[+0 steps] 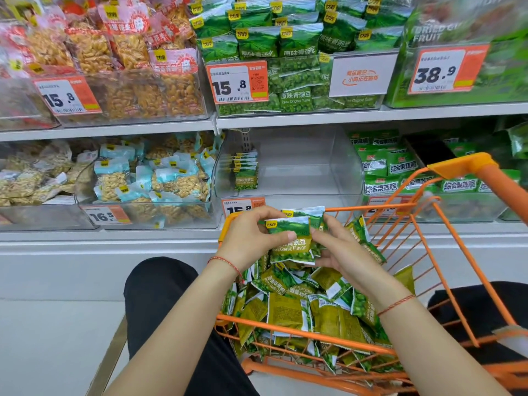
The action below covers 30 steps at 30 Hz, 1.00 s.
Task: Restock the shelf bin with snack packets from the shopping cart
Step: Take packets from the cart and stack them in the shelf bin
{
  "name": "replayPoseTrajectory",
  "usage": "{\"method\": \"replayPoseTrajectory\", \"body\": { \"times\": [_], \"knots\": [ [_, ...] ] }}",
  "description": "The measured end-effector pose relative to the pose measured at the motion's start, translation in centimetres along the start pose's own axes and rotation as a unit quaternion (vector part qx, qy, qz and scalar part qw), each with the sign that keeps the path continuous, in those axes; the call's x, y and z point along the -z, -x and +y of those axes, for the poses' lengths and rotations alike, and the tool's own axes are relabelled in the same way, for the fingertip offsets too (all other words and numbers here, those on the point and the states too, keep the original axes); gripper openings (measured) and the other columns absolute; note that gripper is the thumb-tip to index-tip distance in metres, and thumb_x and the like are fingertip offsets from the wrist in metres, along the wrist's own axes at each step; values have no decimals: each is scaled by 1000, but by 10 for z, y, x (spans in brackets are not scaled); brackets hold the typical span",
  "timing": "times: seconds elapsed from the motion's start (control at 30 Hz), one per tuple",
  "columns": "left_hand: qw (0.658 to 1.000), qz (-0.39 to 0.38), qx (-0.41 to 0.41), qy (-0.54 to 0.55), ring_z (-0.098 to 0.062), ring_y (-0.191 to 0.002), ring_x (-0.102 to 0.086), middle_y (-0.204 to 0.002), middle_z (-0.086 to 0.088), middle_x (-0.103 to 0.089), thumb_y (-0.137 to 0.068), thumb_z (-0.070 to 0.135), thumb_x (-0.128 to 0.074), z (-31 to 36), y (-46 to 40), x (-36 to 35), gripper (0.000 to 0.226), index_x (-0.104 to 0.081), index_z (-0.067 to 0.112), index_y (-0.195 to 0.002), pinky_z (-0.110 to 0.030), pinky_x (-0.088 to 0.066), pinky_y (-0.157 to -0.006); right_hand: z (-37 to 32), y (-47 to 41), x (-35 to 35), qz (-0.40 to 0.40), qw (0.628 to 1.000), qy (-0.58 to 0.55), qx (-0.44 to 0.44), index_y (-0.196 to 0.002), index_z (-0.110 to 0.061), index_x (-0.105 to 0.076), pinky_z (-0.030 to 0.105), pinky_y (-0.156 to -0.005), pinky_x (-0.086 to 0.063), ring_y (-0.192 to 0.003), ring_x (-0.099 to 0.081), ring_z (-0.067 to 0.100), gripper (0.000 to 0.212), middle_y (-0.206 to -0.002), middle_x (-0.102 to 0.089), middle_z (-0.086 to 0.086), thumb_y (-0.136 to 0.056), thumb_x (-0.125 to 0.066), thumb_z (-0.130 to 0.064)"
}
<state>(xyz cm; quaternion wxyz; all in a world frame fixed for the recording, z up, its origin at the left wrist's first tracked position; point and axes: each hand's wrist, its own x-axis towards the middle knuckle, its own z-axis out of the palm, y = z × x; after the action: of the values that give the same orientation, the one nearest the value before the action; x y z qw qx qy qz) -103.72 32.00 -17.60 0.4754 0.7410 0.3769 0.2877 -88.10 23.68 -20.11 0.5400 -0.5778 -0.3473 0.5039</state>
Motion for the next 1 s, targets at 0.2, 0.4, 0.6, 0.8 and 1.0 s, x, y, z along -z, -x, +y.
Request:
{"method": "replayPoseTrajectory", "body": {
  "times": [0.2, 0.4, 0.6, 0.8, 1.0],
  "knots": [
    [996, 83, -20, -15, -3, -56, -46, -98, 13, -54, -69, 26, -83, 7, -5, -6, 39, -56, 39, -94, -26, -50, -70, 2, 0, 0, 4, 999, 41, 10, -151, -23, -17, 18, -60, -53, -139, -30, 25, 103, -156, -23, 8, -70, -73, -53],
    [991, 105, -16, 80, -1, -78, -56, -95, 12, -53, -75, 17, -78, 11, 0, -18, 40, -57, 21, -109, -11, -49, -69, 1, -1, 0, 49, 999, 5, 12, -152, -16, -7, 21, -63, -50, -130, -33, 14, 96, -155, -18, 14, -81, -70, -29],
    [999, -3, 8, 32, -11, -117, -55, -129, 3, -57, -86, 35, -68, 4, 7, -22, 46, -59, 9, -123, -31, -42, -103, -1, -1, 1, 58, 997, -48, 35, -152, -15, -6, 21, -67, -50, -136, -33, 24, 98, -156, -20, 9, -76, -62, -42],
    [999, 30, -1, 24, -38, -91, -61, -99, -24, -65, -75, 58, -62, 7, 8, -24, 58, -67, 4, -97, -56, -49, -87, -3, 0, 2, 47, 992, -110, 47, -142, -29, -27, 26, -70, -49, -121, -46, 30, 45, -120, -42, -6, -100, -41, -26],
    [999, 8, -27, -38, -8, -75, -53, -86, 7, -59, -90, 51, -54, 7, 9, -30, 22, -62, 30, -91, -28, -40, -68, -3, 0, 4, 79, 991, -30, 101, -125, -34, -34, 21, -63, -53, -87, -52, 4, 28, -96, -49, -14, -100, -41, -23]
  ]
}}
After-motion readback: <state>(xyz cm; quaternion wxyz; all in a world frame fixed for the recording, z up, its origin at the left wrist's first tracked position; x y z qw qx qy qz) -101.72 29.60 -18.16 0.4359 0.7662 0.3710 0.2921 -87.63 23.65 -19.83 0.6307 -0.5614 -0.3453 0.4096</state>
